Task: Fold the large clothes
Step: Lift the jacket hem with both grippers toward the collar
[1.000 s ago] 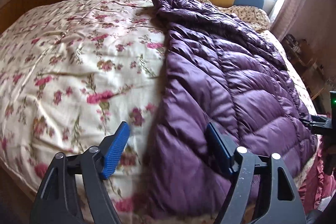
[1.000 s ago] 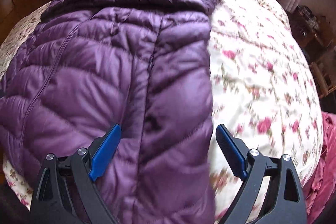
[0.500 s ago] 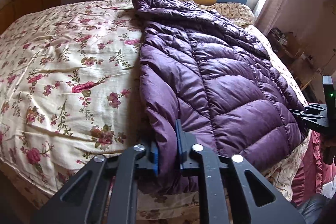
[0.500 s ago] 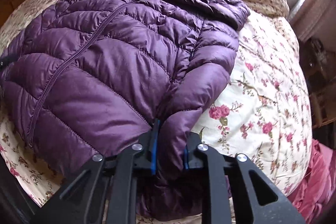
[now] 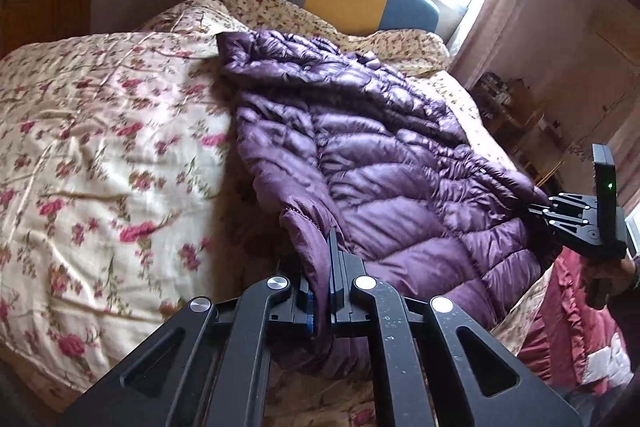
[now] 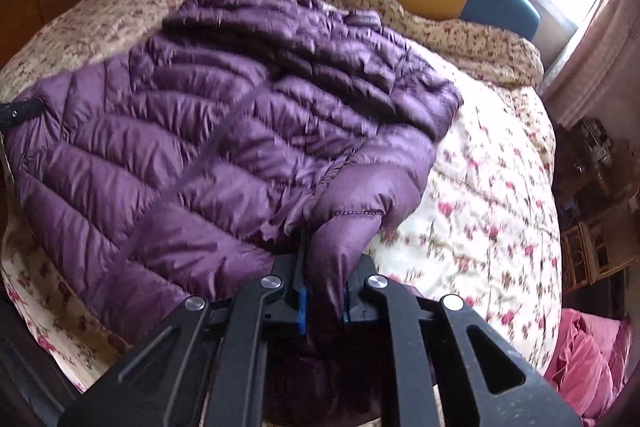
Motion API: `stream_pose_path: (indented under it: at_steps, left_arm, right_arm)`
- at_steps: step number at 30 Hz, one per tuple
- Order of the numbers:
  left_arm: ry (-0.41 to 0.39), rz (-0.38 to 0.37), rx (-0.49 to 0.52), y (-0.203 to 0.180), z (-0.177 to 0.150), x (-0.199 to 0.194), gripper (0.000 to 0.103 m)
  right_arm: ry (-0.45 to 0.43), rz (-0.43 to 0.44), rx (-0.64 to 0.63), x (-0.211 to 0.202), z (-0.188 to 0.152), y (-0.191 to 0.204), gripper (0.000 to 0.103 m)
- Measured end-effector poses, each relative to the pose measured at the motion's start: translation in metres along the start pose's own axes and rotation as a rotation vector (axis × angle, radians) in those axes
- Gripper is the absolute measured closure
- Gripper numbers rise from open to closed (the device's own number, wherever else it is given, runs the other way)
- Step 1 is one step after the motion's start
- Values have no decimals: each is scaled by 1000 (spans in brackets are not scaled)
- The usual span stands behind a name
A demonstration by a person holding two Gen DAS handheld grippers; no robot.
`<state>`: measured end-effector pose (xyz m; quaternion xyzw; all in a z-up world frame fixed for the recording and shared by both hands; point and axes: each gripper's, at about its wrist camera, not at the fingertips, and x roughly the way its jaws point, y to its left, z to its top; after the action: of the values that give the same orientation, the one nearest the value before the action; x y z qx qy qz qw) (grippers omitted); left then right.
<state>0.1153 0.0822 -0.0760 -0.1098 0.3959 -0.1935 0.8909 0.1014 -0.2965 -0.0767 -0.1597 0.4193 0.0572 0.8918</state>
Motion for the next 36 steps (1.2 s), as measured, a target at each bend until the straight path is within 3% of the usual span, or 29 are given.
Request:
stream_pose_path:
  at_steps: [8, 18, 28, 34, 36]
  left_arm:
    - [-29, -29, -13, -1, 46, 15, 98]
    - [-81, -11, -32, 12, 145, 65, 99]
    - [-41, 76, -80, 45, 246, 155, 100]
    - [27, 159, -115, 69, 267, 206, 100]
    - [38, 171, -125, 74, 272, 217, 98]
  right_arm:
    - [-77, -7, 22, 6, 54, -19, 93]
    - [-121, -23, 105, 54, 139, -64, 93]
    - [-52, -51, 245, 147, 229, -114, 93]
    - [34, -55, 289, 203, 245, -127, 89]
    - [51, -46, 313, 212, 247, -131, 81]
